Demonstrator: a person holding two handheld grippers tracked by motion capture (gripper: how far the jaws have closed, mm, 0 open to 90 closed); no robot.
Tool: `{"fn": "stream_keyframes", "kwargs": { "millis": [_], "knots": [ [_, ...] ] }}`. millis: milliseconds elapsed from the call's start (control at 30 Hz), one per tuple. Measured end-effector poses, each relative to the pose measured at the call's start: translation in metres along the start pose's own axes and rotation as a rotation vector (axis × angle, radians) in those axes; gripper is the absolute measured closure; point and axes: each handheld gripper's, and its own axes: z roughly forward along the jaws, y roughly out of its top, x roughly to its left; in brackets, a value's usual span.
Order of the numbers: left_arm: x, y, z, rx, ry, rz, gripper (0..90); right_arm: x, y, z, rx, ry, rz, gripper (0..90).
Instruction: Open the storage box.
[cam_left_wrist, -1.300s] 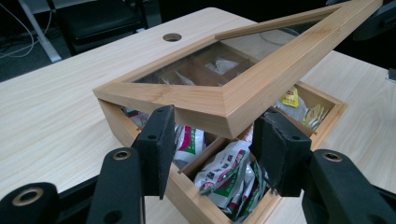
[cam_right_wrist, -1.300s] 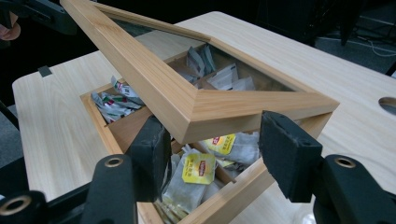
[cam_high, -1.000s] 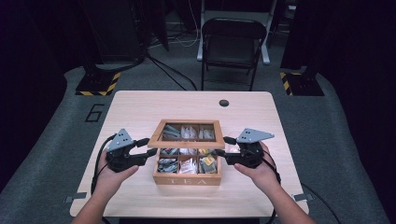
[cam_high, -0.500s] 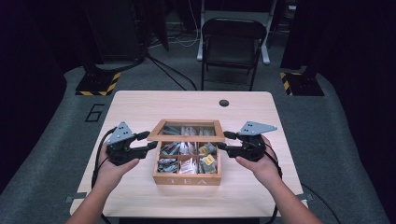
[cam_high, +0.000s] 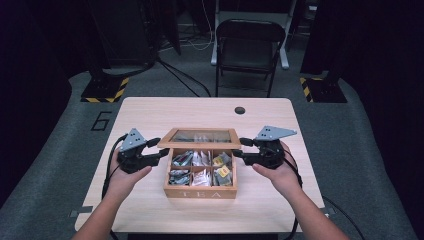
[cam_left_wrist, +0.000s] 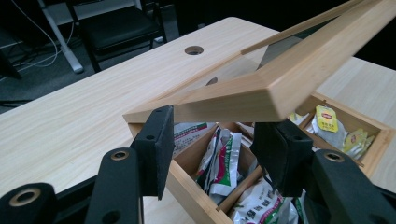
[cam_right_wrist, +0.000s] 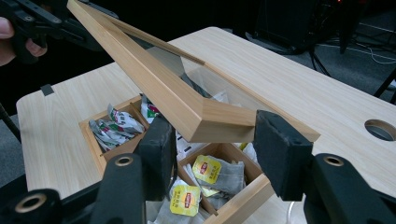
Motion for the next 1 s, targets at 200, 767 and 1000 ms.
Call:
{"fn": "stream_keyframes", "kwargs": {
  "millis": [200, 767, 1000],
  "knots": [
    [0.004, 0.001, 0.011, -0.002, 0.002, -0.012, 48.7, -0.001, 0.002, 0.000, 0.000, 0.003, 0.002, 48.9],
    [0.008, 0.009, 0.015, -0.003, 0.027, 0.007, 53.7, -0.005, 0.001, 0.003, -0.023, -0.012, -0.009, 45.9],
    [0.011, 0.015, 0.016, 0.001, 0.024, 0.009, 54.3, -0.014, -0.001, 0.013, -0.013, -0.049, -0.011, 45.5]
  ]
}}
